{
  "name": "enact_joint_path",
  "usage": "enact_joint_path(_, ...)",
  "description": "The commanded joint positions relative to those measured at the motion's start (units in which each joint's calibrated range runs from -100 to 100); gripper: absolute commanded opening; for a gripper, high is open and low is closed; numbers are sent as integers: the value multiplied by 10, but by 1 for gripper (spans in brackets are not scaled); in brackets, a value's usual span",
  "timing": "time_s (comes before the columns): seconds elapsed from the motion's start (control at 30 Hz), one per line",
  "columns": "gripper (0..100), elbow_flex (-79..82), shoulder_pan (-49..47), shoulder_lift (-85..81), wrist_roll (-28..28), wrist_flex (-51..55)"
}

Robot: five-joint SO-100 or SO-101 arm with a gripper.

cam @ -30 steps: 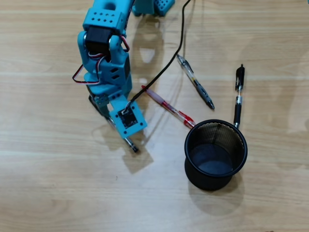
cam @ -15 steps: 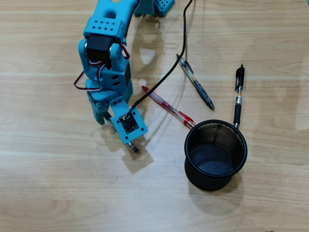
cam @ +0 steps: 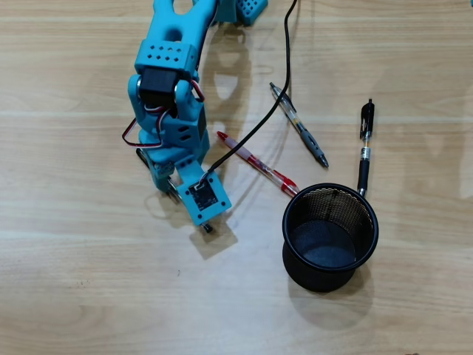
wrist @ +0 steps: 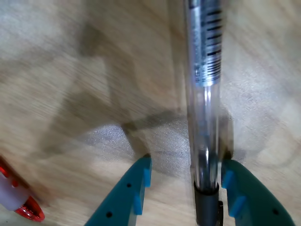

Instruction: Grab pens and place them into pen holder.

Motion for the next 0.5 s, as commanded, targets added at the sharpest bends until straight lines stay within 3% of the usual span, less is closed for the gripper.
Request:
enact_joint_path(0.0, 16, -21, -2, 4, -3, 3)
enact_joint_path(0.13, 14, -21, -5, 13, -7, 4)
enact_joint_path(0.3, 2, -26, -6, 13, -7, 3)
enact_joint_path(0.47, 2, -26, -2, 10, -7, 4)
